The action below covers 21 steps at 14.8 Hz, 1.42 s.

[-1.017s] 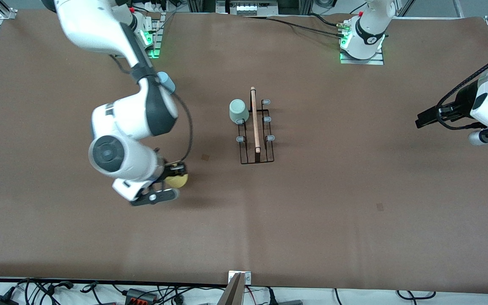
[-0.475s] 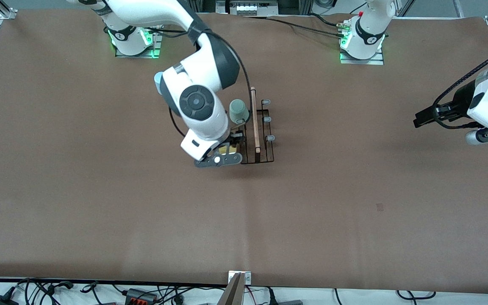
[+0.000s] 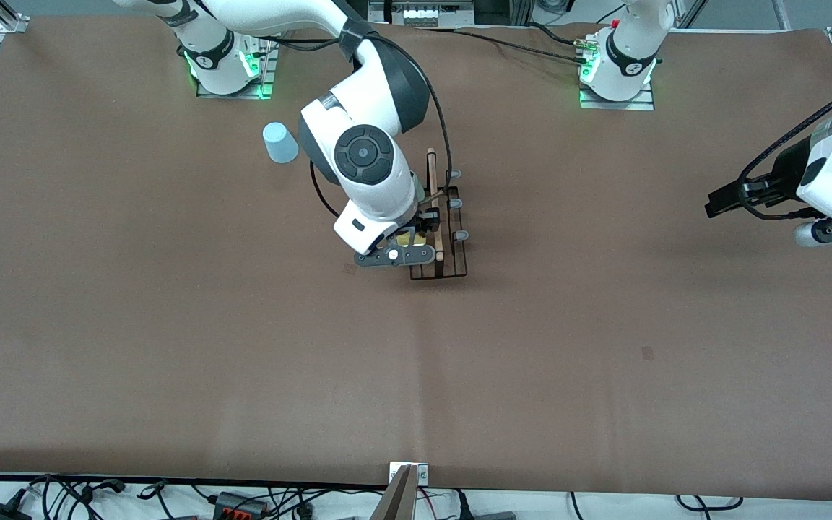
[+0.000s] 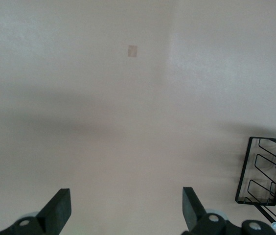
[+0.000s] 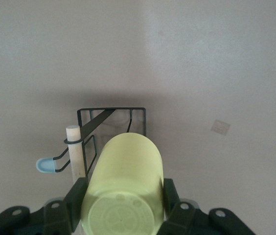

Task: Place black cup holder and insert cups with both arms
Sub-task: 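Carry the yellow cup to the rack with the right gripper, then lower the yellow cup onto a rack peg with the right gripper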

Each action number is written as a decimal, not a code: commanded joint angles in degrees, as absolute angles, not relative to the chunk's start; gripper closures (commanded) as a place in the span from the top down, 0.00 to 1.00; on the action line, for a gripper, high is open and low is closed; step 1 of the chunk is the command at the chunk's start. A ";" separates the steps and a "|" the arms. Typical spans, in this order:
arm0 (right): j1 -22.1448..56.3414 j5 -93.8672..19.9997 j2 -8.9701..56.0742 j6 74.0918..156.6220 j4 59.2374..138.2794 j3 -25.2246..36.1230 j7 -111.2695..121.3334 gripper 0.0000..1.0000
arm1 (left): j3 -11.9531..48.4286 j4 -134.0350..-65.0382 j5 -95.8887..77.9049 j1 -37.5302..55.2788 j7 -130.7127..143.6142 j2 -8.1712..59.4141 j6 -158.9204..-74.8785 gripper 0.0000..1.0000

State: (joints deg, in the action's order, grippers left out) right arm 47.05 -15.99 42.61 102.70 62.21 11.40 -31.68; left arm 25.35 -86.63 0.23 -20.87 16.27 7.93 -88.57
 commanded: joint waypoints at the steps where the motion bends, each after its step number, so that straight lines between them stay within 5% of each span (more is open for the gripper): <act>1: 47.46 -17.32 42.98 103.53 62.67 11.78 -32.61 0.28 | 22.69 -87.01 1.32 -18.39 13.89 6.59 -87.89 1.00; 5: 47.37 -17.31 43.59 103.80 62.67 11.78 -32.52 0.28 | 3.36 -87.54 0.53 -1.42 11.62 6.15 -87.80 1.00; 21: 47.72 -17.31 45.44 108.81 65.57 11.69 -32.17 0.28 | 3.43 -87.89 0.44 -1.49 11.16 5.63 -88.15 1.00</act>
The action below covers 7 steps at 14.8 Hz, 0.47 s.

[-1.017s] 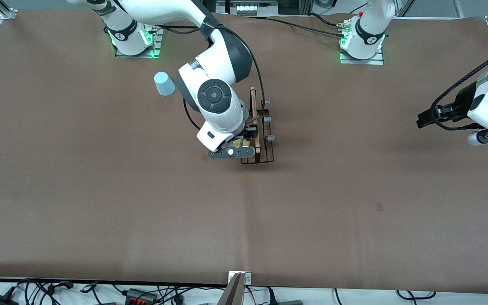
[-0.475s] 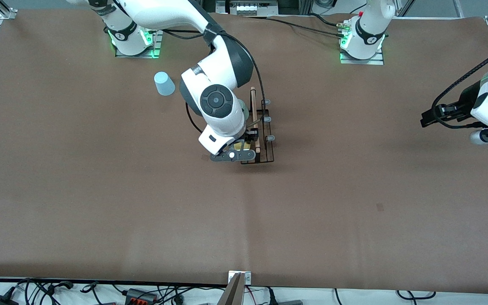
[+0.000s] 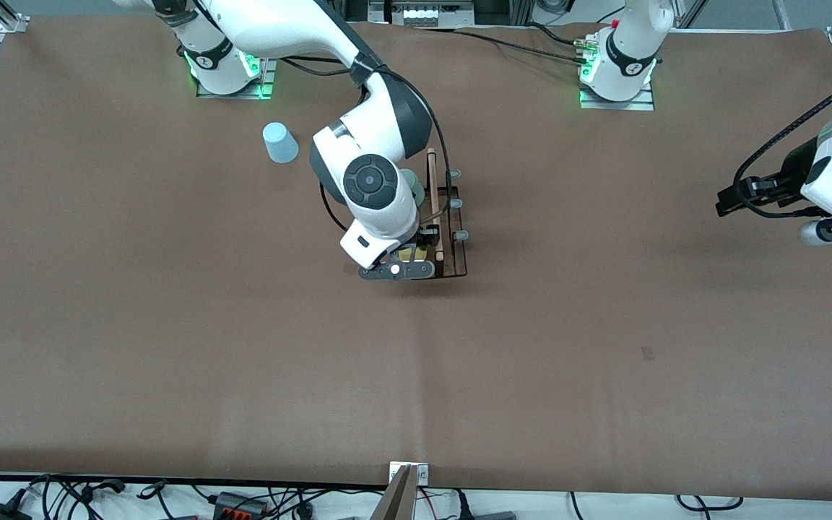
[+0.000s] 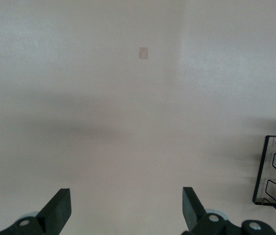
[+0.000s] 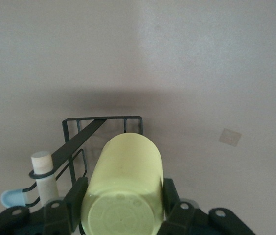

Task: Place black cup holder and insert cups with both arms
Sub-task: 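Lower the yellow cup onto a rack peg with the right gripper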

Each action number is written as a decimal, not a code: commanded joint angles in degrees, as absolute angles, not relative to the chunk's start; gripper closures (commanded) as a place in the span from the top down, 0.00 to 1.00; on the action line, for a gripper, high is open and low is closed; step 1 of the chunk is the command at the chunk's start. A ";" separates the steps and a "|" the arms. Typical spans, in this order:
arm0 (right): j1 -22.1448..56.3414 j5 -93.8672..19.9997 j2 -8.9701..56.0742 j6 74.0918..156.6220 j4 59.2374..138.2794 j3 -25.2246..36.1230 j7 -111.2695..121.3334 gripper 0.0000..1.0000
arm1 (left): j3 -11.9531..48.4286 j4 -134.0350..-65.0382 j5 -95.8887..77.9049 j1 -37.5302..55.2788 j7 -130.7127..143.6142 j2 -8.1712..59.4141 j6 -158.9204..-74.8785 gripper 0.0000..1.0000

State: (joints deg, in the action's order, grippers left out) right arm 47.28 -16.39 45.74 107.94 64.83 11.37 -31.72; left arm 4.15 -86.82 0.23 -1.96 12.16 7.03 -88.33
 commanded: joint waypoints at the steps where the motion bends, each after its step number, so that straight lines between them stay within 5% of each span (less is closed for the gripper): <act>1: 47.72 -17.31 45.53 108.72 65.57 11.69 -32.17 0.28 | 3.43 -87.89 0.44 -1.49 11.16 5.71 -88.33 1.00; 4: 47.90 -17.31 45.88 108.81 65.57 11.69 -31.99 0.28 | 3.43 -87.80 0.44 -1.58 11.16 5.80 -88.16 1.00; 5: 47.90 -17.31 45.88 108.81 65.48 11.69 -32.08 0.40 | 3.43 -87.80 0.35 -1.58 11.16 5.80 -88.15 1.00; 6: 47.90 -17.31 45.88 108.72 65.48 11.69 -32.25 0.87 | 3.43 -87.80 0.26 -1.58 11.16 5.71 -88.15 1.00; 7: 47.90 -17.40 45.62 108.63 65.39 11.69 -32.34 1.00 | 3.43 -87.80 0.09 -1.58 11.16 5.71 -88.07 1.00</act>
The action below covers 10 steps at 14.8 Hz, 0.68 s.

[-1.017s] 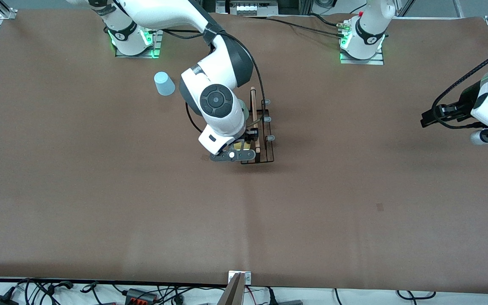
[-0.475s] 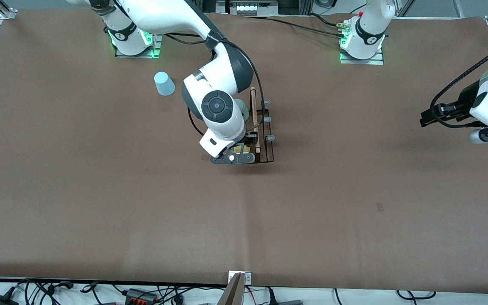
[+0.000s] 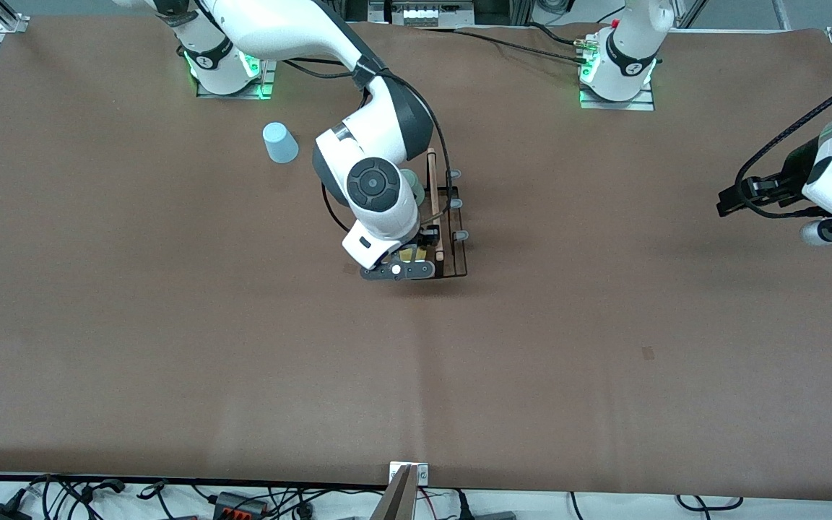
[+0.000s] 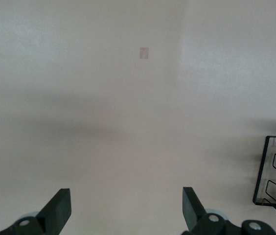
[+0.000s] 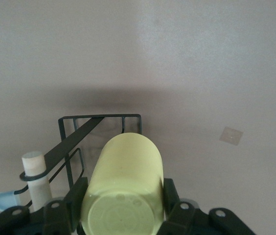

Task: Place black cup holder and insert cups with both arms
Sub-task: 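Lower the yellow cup onto a rack peg with the right gripper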

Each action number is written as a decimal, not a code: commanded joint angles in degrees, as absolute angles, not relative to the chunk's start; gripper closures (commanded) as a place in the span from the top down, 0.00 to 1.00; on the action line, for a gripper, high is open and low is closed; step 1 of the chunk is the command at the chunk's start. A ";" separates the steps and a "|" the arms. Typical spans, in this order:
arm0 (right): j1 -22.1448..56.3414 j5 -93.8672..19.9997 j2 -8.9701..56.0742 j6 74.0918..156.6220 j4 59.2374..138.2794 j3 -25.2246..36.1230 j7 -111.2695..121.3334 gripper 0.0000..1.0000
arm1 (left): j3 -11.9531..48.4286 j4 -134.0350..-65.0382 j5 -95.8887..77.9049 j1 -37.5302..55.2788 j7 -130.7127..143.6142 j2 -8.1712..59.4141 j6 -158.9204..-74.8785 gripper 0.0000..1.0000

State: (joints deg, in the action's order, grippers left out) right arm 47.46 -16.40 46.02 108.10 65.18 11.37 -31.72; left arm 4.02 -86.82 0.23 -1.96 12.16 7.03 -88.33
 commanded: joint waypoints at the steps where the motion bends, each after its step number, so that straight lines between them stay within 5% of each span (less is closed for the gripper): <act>1: 47.90 -17.49 45.35 108.46 65.30 11.69 -32.52 1.00 | 3.43 -87.80 0.00 -1.58 11.16 5.71 -87.98 1.00; 10: 45.80 -17.32 39.91 104.17 64.95 12.74 -34.19 1.00 | 3.52 -87.80 0.00 -1.58 11.07 5.36 -86.57 1.00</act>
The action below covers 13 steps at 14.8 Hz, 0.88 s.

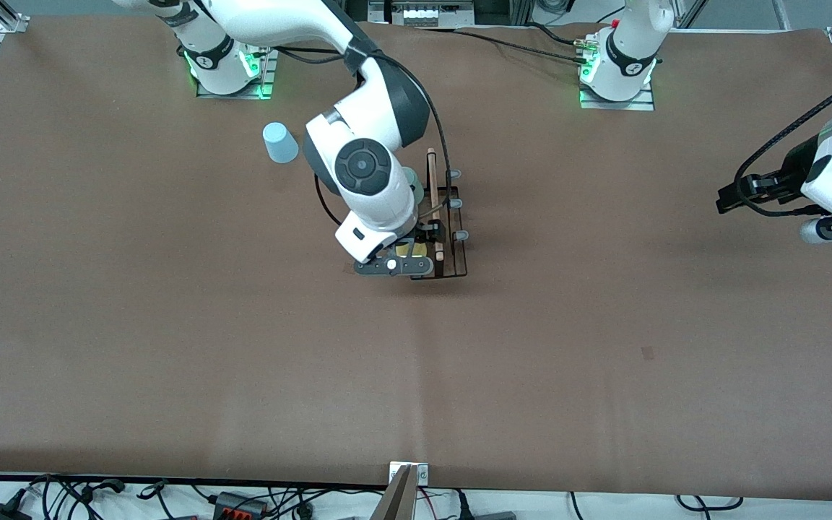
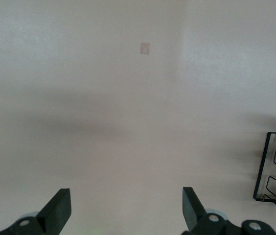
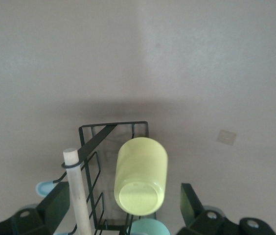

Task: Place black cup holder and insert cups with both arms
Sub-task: 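Lower the yellow cup onto a rack peg with the right gripper, then open the right gripper to release the yellow cup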

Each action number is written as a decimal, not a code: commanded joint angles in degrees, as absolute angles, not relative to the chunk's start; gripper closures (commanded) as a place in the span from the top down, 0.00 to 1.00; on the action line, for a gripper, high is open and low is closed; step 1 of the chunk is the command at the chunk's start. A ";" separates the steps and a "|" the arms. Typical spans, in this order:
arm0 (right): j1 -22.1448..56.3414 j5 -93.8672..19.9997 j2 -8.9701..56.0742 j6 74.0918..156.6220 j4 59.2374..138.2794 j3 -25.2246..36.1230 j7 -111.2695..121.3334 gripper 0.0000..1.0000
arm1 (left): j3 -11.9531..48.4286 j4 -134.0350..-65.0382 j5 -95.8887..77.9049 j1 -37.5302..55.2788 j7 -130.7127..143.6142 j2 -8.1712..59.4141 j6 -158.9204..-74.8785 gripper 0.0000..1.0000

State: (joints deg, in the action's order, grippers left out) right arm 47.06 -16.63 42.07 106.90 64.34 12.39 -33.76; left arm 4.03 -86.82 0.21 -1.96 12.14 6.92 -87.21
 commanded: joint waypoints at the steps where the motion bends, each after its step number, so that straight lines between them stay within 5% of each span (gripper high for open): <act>1: 44.49 -17.23 39.29 102.15 64.60 12.83 -33.84 1.00 | 3.52 -87.80 0.00 -1.58 11.07 5.45 -86.57 1.00; 5: 38.16 -16.96 38.67 94.32 60.83 12.83 -32.62 1.00 | 3.52 -87.72 0.00 -1.58 11.16 5.45 -86.66 1.00; 13: 31.04 -15.03 36.65 93.52 60.73 17.84 -27.77 1.00 | 3.52 -87.71 0.00 -1.67 11.16 5.54 -86.66 1.00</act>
State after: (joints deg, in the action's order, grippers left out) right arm 32.76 -15.67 37.20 94.84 61.20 17.87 -28.46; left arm 4.00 -86.82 0.21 -1.96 12.13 6.87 -87.09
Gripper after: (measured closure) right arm 0.000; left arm 0.000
